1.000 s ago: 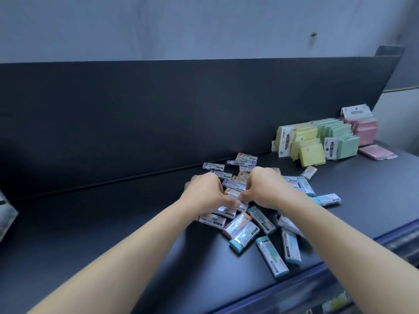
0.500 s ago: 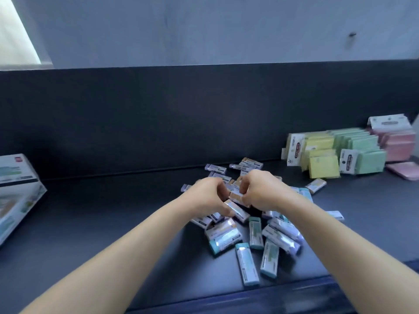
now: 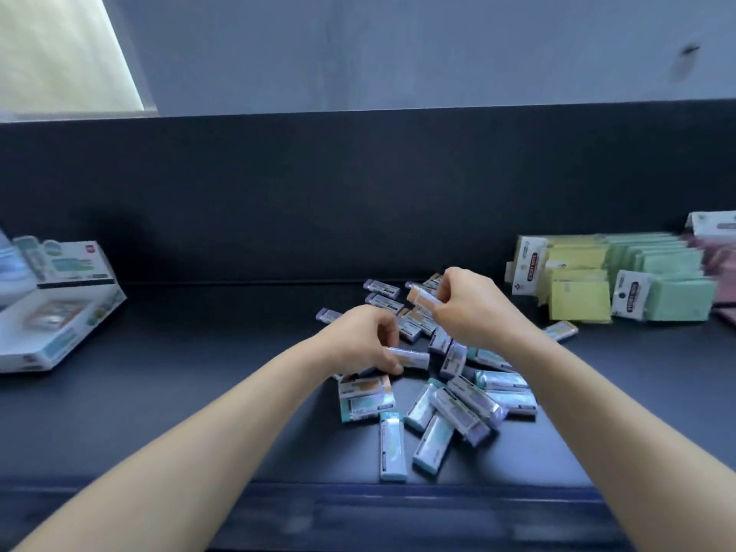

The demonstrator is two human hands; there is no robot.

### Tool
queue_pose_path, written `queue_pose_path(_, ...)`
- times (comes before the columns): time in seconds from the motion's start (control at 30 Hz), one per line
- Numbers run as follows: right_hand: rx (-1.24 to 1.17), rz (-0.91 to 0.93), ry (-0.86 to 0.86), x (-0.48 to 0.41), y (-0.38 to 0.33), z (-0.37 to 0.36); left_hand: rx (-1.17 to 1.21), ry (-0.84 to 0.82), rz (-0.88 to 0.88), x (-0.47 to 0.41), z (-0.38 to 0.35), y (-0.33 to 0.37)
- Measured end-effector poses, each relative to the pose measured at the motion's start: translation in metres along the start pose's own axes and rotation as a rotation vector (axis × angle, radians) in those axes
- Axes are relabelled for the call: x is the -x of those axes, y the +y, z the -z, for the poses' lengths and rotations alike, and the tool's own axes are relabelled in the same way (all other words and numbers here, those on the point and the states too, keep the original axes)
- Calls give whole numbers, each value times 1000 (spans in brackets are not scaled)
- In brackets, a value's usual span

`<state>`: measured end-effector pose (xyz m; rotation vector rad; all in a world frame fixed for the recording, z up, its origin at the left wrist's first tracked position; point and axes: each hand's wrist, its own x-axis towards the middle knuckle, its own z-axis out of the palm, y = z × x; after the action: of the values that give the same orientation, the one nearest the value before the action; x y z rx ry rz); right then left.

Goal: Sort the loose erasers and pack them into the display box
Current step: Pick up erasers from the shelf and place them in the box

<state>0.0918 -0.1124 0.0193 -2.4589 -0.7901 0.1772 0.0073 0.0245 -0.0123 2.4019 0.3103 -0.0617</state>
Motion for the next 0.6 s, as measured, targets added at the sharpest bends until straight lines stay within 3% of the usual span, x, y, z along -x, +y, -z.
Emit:
queue_pose_path(0.33,-77,160,133,-28,-66,-36,349,315,-7,44,55,-34)
queue_pose_path(0.6,-141,324,141,-35,-181,-102,470,489,25,106,127,-130)
